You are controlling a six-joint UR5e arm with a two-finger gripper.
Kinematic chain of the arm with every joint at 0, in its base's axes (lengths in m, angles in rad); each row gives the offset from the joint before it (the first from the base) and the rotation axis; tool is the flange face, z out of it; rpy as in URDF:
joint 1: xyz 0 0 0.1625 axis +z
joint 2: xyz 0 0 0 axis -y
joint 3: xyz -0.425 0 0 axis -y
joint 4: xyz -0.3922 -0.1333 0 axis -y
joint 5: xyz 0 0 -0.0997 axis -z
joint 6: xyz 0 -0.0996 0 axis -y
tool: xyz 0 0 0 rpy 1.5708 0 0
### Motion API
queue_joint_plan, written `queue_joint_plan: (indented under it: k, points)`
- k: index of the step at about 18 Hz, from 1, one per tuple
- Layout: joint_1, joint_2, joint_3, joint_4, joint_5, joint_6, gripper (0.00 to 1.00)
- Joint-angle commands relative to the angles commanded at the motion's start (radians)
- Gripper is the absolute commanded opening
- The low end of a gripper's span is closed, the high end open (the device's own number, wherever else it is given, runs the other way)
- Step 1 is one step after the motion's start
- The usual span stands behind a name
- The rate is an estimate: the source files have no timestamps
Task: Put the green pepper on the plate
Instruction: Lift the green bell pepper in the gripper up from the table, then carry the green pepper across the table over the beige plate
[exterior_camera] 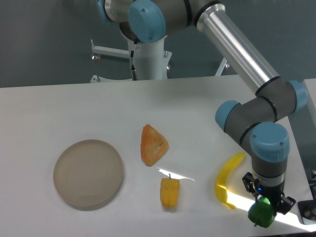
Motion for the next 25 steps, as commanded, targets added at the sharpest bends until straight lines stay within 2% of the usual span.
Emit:
queue_joint_plan:
  k: [10, 12, 14, 18, 22, 25]
  points:
    - [-0.005, 0.018, -0.023, -0.012, -0.052, 0.012, 0.24]
    - [-0.009, 0.047, -0.046, -0.046, -0.067, 0.012, 0.24]
    - [-0.031, 0.096, -0.095, -0.07, -0.067, 0.006, 0.24]
    - [-0.06, 0.221, -0.248, -0.069, -0.074, -0.032, 0.24]
    - [-0.113, 0.305, -0.342, -0.08, -0.072, -0.168, 0.24]
    - [-0.172, 0.379, -0.457, -0.077, -0.084, -0.351, 0.24]
